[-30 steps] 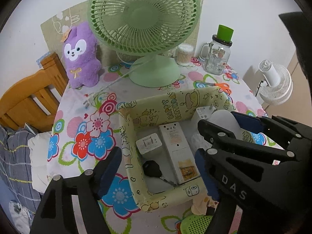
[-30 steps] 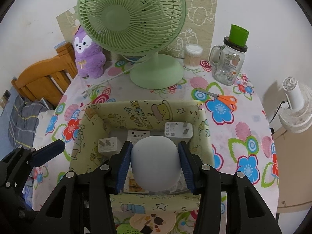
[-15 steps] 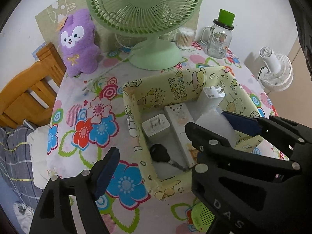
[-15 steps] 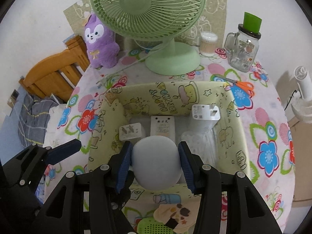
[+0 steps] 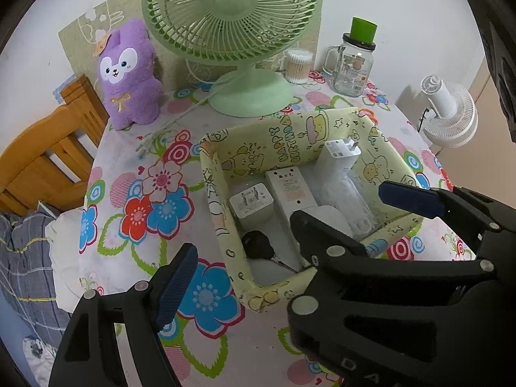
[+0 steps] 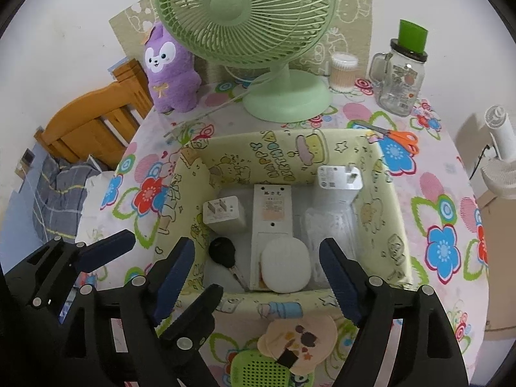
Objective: Organize rigid objects
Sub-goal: 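Lower the key and white puck into the fabric box and open both tools, then withdraw both tools from the box toward the green and beige cases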
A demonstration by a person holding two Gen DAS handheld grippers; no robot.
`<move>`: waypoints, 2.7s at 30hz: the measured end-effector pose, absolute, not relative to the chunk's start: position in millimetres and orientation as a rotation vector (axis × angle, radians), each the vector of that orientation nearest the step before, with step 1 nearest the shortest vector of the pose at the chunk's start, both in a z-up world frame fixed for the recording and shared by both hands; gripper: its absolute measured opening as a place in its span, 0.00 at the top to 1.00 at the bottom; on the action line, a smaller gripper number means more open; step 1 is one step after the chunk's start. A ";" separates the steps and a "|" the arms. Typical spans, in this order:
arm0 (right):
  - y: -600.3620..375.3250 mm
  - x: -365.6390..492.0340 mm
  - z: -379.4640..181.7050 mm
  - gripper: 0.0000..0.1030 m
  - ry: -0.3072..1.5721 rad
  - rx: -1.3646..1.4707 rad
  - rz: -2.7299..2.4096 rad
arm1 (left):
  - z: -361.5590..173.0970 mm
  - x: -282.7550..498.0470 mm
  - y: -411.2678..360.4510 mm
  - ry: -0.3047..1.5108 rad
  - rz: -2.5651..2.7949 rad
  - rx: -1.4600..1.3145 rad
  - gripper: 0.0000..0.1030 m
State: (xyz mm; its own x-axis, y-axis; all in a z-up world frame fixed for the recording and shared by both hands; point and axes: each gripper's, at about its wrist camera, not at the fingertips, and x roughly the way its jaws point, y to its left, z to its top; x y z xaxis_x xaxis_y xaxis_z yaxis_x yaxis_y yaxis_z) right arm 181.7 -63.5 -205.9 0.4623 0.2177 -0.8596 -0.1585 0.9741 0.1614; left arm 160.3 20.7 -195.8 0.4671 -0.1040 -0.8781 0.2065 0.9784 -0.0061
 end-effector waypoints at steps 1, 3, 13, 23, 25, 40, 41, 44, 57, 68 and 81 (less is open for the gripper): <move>-65.5 180.2 -205.5 0.20 1.064 0.061 0.225 | -194.9 159.5 19.5 1.066 -0.192 0.107 0.19; -70.9 177.6 -204.4 0.20 1.061 0.063 0.212 | -192.6 157.0 16.5 1.061 -0.195 0.109 0.19; -92.7 162.6 -191.6 0.19 1.036 0.049 0.167 | -181.4 146.3 -0.2 1.034 -0.204 0.123 0.13; -106.9 146.1 -175.5 0.15 1.000 0.025 0.142 | -169.2 131.7 -13.7 1.009 -0.210 0.129 0.09; -109.6 141.7 -172.5 0.15 0.992 0.022 0.138 | -166.3 128.1 -17.0 1.003 -0.212 0.131 0.09; -129.2 116.1 -148.3 0.15 0.944 0.023 0.118 | -144.9 107.2 -32.5 0.966 -0.214 0.126 0.09; -130.9 114.4 -146.9 0.15 0.941 0.024 0.116 | -143.2 105.4 -33.2 0.962 -0.212 0.124 0.09; -136.4 109.0 -143.2 0.15 0.932 0.030 0.106 | -140.1 100.9 -33.8 0.956 -0.208 0.110 0.09; -164.5 93.1 -152.6 0.15 0.950 0.056 0.104 | -146.2 82.6 -38.9 0.983 -0.168 0.073 0.05; -175.1 87.1 -171.8 0.15 0.965 0.048 0.168 | -171.5 75.1 -38.7 1.032 -0.129 0.004 0.04; -175.6 89.0 -209.9 0.14 1.005 -0.018 0.248 | -207.8 67.8 -49.9 1.062 -0.103 -0.007 0.00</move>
